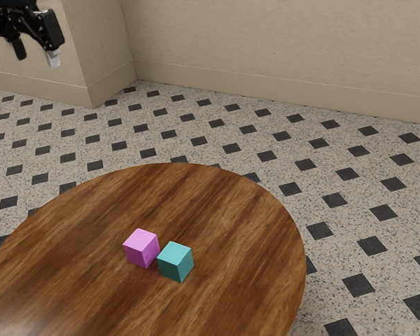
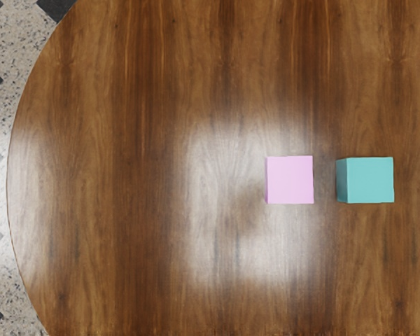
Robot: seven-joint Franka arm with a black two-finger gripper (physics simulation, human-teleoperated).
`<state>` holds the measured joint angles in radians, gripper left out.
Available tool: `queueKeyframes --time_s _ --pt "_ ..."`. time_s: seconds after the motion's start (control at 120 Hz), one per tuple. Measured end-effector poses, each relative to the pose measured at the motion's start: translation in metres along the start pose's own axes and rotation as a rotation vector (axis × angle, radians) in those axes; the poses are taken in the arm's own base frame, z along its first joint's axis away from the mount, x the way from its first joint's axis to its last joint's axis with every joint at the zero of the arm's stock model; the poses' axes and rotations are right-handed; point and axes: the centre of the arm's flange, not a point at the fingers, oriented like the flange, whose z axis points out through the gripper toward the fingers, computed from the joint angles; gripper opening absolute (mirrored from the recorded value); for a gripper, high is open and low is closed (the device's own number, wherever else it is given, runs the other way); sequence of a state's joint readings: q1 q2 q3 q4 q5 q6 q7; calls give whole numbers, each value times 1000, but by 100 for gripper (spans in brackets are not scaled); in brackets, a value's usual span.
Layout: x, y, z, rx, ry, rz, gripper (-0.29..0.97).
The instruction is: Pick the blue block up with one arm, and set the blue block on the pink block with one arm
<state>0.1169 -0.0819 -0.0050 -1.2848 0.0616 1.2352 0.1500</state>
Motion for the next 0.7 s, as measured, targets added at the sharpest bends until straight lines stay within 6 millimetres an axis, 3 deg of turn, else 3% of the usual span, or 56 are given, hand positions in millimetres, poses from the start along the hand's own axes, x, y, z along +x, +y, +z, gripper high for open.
queueKeyframes --time_s 0.092,0.275,0.325,0.383,0.45,0.533,0.625,0.7 --pt "10 -2 15 0 -36 -4 68" --pt "10 -9 26 -1 -80 -21 68" --pt "8 -3 52 -9 -124 6 68" --pt "-7 21 112 -60 -169 107 68" --pt "-19 49 162 -83 -190 240 68" --pt "-23 57 189 -78 -186 353 68" --pt "-35 90 245 -69 -175 554 68" --pt "-30 114 268 -76 -129 713 68"
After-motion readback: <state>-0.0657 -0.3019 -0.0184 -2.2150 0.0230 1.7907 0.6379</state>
